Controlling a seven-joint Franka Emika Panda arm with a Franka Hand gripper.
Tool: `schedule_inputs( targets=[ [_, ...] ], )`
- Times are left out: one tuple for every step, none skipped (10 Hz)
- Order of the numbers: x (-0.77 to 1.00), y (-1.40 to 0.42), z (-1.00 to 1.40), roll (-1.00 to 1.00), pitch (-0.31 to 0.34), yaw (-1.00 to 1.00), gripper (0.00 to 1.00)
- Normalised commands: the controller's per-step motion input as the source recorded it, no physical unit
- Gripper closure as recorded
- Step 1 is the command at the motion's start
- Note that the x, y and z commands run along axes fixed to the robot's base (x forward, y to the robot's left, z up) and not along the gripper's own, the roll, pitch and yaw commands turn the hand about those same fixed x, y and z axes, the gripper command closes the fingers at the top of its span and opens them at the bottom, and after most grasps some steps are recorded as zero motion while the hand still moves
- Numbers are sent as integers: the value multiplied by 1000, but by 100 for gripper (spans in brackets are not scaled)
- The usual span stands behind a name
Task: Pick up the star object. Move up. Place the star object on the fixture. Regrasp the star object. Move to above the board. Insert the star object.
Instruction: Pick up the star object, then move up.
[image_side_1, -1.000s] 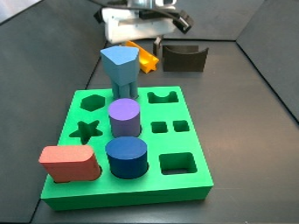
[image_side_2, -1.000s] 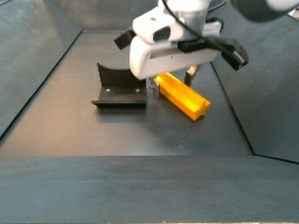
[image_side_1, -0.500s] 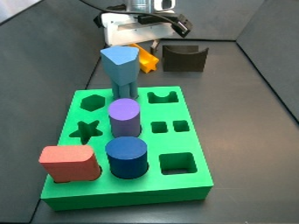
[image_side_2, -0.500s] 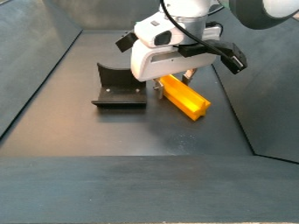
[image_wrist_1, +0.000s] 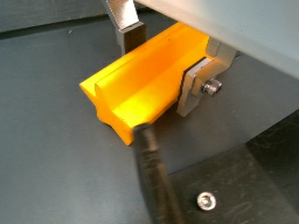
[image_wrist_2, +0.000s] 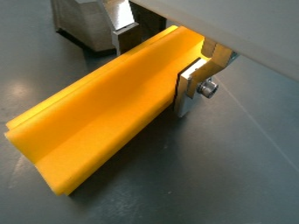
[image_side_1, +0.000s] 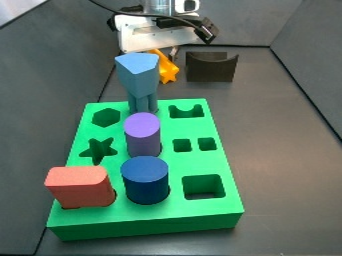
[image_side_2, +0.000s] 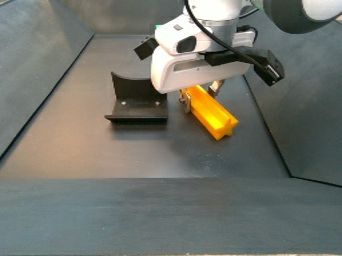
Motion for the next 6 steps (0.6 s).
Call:
schedule_inputs(
  targets=[
    [0, 0, 0, 0, 0, 0, 100],
    [0, 0, 0, 0, 0, 0, 100],
    [0, 0, 0, 0, 0, 0, 100],
    [0, 0, 833, 0, 0, 0, 100],
    [-37, -100, 779, -19, 43, -42, 100],
    [-40, -64, 641, -21, 65, -29, 100]
  ],
)
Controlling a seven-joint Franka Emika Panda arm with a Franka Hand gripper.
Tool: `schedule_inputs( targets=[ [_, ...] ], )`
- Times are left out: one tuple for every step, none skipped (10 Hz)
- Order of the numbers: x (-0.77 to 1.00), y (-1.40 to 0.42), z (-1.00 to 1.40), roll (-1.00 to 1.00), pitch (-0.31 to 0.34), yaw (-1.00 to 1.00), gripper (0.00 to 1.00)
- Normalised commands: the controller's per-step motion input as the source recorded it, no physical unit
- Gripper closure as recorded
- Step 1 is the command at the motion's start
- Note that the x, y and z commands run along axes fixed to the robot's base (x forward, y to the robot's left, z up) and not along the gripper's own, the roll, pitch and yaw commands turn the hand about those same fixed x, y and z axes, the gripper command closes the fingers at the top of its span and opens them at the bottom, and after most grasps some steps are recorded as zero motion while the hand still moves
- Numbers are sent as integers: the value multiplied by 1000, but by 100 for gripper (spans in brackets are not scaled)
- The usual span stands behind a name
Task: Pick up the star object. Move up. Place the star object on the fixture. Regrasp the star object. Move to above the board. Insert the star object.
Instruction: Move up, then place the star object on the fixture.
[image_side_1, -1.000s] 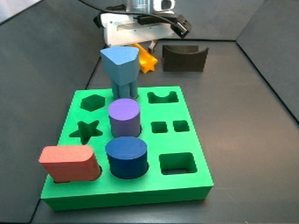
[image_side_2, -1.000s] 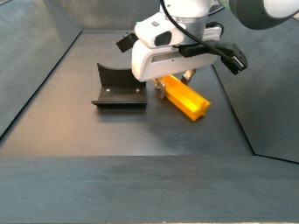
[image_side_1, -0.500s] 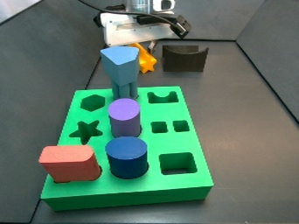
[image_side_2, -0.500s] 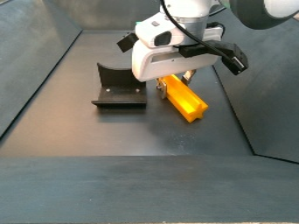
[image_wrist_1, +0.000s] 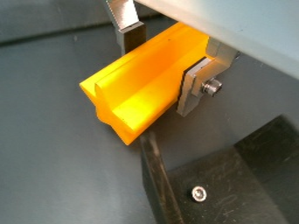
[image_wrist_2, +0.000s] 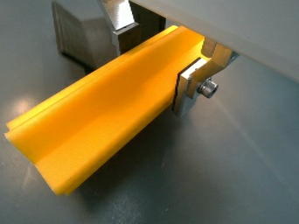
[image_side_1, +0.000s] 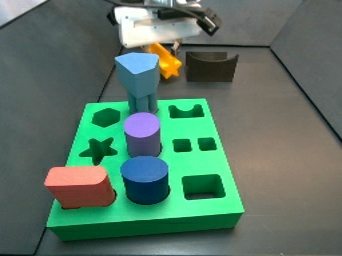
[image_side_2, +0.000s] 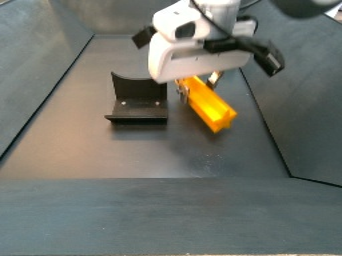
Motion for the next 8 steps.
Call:
schedule_inputs(
  targets=[
    [-24, -38, 507, -23, 68, -17, 100],
    [-15, -26, 358, -27, 64, -8, 100],
    [-16, -21, 199, -32, 52, -1, 100],
    [0, 0, 1000, 0, 0, 0, 100],
    [-1, 5, 1000, -2, 2, 6, 100],
    [-7, 3, 1000, -7, 12, 6, 100],
    [-12, -1, 1000, -15, 16, 8, 100],
    [-17, -5, 1000, -25, 17, 11, 100]
  ],
)
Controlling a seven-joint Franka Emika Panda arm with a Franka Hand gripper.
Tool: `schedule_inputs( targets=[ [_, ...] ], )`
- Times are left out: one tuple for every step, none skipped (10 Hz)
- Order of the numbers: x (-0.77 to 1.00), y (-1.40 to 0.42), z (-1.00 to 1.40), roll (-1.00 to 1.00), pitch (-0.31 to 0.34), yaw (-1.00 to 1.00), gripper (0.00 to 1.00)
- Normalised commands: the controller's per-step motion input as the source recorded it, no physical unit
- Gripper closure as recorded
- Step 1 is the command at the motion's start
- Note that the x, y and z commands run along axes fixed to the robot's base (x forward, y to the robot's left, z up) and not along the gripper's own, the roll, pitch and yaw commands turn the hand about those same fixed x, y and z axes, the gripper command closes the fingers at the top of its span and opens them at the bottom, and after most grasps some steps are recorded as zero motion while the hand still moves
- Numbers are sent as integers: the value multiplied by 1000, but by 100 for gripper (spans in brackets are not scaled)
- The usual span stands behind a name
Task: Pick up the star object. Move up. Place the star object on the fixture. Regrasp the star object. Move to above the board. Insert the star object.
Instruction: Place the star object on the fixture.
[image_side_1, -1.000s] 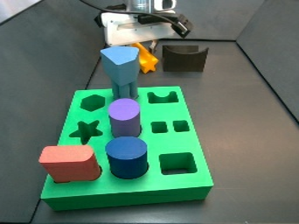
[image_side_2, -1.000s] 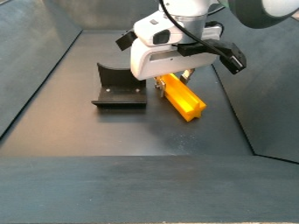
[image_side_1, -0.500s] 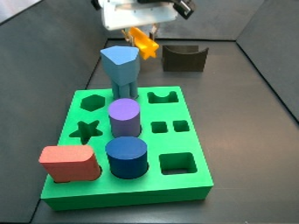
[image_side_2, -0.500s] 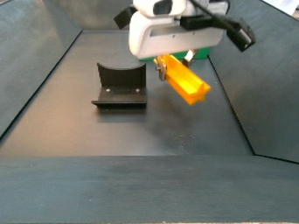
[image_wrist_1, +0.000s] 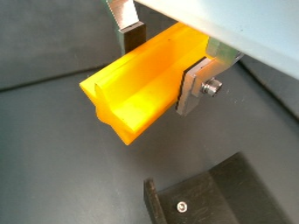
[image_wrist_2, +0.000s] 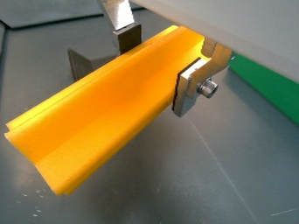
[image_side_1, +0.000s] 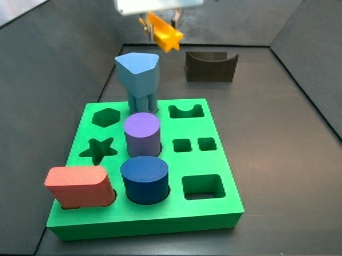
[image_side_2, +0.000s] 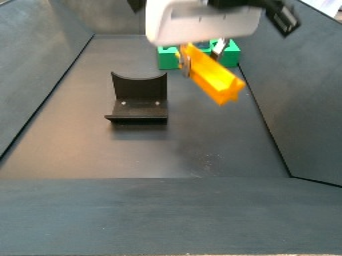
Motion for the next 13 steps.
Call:
schedule_inputs(
  targets=[
    [-20, -8, 1000, -33, 19, 13, 100],
    [-22, -9, 1000, -38, 20, 14, 100],
    [-18, -13, 836, -51, 26, 15, 100],
    [-16, -13, 725, -56, 31, 15, 100],
    [-4, -12, 504, -67, 39, 16, 100],
    [5, -12, 281, -78, 55, 16, 100],
    [1000, -79, -103, -2, 118, -1000, 100],
    [1000, -71, -147, -5, 131, -1000, 100],
    [1000, -52, -127, -1, 142, -1000, 100],
    [1000, -50, -99, 8, 171, -1000, 100],
    [1000, -41, -90, 14, 208, -959, 100],
    [1000, -32, -73, 22, 207, -623, 100],
    [1000, -31, -63, 26, 204, -474, 100]
  ],
)
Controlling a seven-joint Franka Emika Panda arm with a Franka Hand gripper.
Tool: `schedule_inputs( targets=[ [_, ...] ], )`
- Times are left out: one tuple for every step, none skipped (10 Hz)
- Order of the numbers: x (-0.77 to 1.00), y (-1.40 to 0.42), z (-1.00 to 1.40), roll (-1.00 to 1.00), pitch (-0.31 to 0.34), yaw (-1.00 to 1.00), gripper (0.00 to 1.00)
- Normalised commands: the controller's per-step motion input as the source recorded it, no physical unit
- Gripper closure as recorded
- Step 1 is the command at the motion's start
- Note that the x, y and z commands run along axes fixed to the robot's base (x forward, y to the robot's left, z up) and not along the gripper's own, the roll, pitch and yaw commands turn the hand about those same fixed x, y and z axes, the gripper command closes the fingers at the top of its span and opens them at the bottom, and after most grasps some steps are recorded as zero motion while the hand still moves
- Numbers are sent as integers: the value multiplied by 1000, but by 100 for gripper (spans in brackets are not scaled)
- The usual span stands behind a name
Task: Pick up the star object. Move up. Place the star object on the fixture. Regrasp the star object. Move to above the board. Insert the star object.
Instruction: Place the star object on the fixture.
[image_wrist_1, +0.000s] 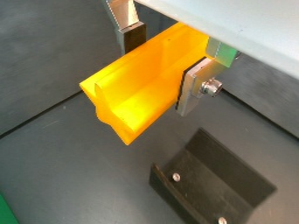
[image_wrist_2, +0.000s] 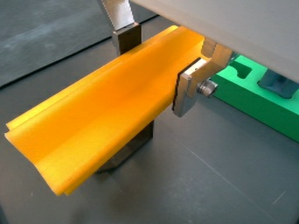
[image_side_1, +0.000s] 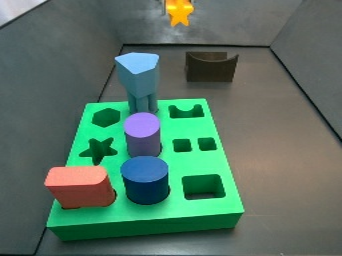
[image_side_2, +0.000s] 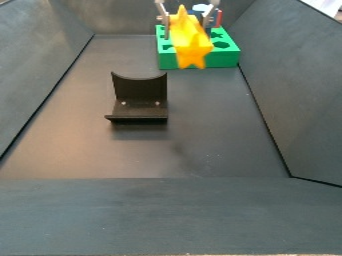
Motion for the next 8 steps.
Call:
schedule_inputs(
  targets=[
    [1000, -25, -53, 35, 179, -263, 100],
    [1000, -19, -48, 40, 165, -169, 100],
    [1000, -15, -37, 43, 156, -114, 100],
    [1000, -12, -30, 45, 154, -78, 100],
    [1000, -7, -19, 43, 160, -54, 100],
    [1000, -3, -12, 43, 164, -41, 100],
    [1000, -1, -10, 45, 156, -30, 100],
    [955, -1, -7, 46, 156, -26, 100]
  ],
)
